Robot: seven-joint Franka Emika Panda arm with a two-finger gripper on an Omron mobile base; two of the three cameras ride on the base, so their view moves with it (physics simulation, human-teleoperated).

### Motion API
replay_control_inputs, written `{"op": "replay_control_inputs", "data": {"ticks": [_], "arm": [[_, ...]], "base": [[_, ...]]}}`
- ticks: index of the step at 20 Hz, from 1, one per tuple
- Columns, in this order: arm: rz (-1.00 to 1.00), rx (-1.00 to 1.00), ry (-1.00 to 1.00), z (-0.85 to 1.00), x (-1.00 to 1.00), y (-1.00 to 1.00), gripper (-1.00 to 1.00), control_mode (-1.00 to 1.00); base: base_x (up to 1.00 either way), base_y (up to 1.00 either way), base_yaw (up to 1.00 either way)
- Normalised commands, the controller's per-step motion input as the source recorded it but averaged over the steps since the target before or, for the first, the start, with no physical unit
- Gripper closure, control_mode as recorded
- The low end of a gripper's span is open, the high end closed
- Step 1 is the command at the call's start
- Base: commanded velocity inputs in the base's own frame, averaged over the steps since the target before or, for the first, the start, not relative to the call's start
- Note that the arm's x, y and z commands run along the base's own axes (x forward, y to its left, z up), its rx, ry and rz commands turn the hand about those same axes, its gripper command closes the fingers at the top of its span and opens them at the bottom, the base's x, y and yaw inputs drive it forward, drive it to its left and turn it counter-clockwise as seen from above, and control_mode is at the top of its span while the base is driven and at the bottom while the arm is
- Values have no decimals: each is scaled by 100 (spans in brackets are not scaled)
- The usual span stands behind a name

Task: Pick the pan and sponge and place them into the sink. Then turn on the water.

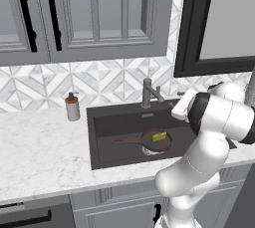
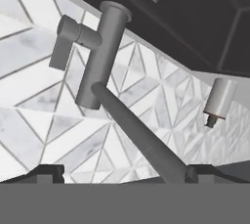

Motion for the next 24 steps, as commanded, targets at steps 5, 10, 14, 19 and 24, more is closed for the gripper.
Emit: {"op": "replay_control_inputs", "data": {"ticks": [5,10,14,19,24], "arm": [[0,7,14,0,43,0,-100,-100],[-4,13,13,-6,33,-6,-100,-100],[-5,13,7,-20,28,-8,-100,-100],[-3,6,3,-33,18,-1,-100,-100],[0,0,0,-26,24,0,-100,-100]], "base": [[0,0,0],[0,0,0],[0,0,0],[0,0,0],[0,0,0]]}}
